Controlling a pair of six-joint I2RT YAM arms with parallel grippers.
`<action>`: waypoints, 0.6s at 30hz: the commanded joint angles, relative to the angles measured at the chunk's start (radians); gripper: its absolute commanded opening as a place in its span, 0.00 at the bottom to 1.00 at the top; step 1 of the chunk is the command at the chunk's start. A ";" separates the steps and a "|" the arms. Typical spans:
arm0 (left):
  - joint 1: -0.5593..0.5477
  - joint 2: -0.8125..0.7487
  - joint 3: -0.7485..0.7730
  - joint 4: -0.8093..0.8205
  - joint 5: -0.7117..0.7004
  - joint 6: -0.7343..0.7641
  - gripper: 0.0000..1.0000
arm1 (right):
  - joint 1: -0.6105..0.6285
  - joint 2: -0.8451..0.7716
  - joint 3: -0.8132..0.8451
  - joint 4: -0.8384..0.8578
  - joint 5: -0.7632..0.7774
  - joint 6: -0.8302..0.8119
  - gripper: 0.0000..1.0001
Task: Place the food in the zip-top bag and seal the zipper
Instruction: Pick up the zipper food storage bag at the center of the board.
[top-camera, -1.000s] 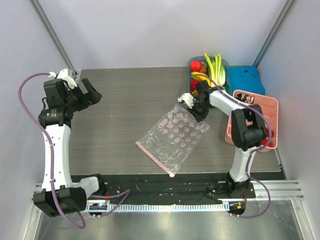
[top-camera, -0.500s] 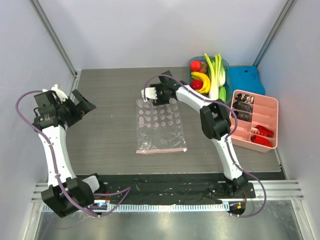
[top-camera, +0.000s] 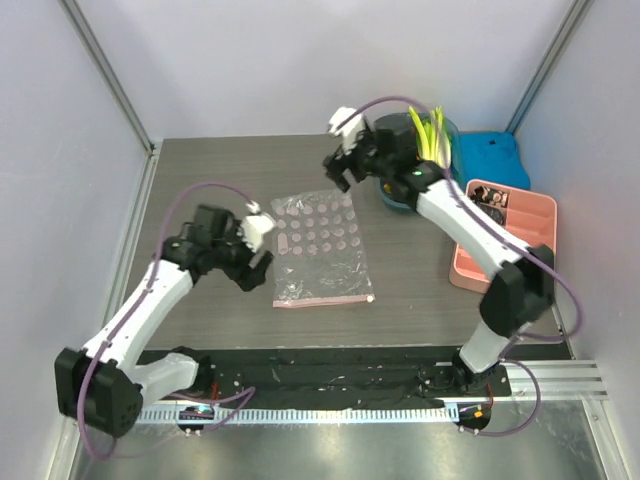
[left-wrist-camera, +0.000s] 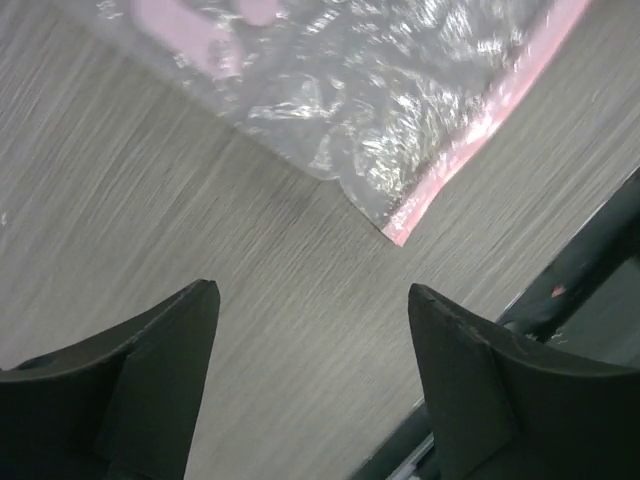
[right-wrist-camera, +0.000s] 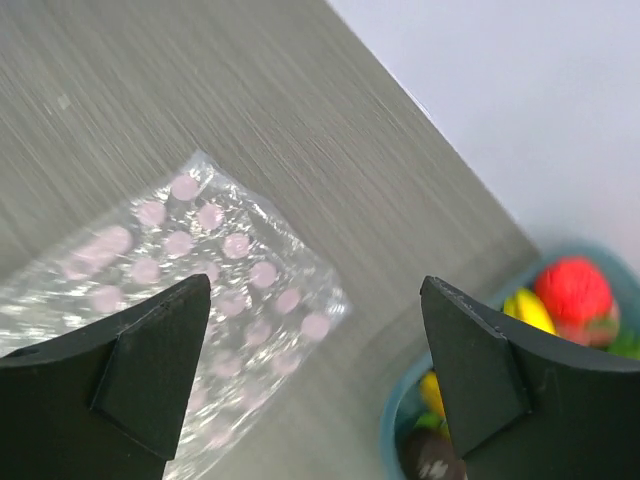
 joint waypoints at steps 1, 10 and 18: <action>-0.296 0.071 -0.059 0.180 -0.218 0.204 0.79 | -0.088 -0.143 -0.104 -0.087 -0.011 0.421 0.91; -0.707 0.274 -0.069 0.412 -0.462 0.141 0.75 | -0.261 -0.358 -0.277 -0.198 0.010 0.528 0.91; -0.766 0.450 -0.019 0.451 -0.507 0.144 0.71 | -0.289 -0.476 -0.366 -0.226 0.053 0.524 0.92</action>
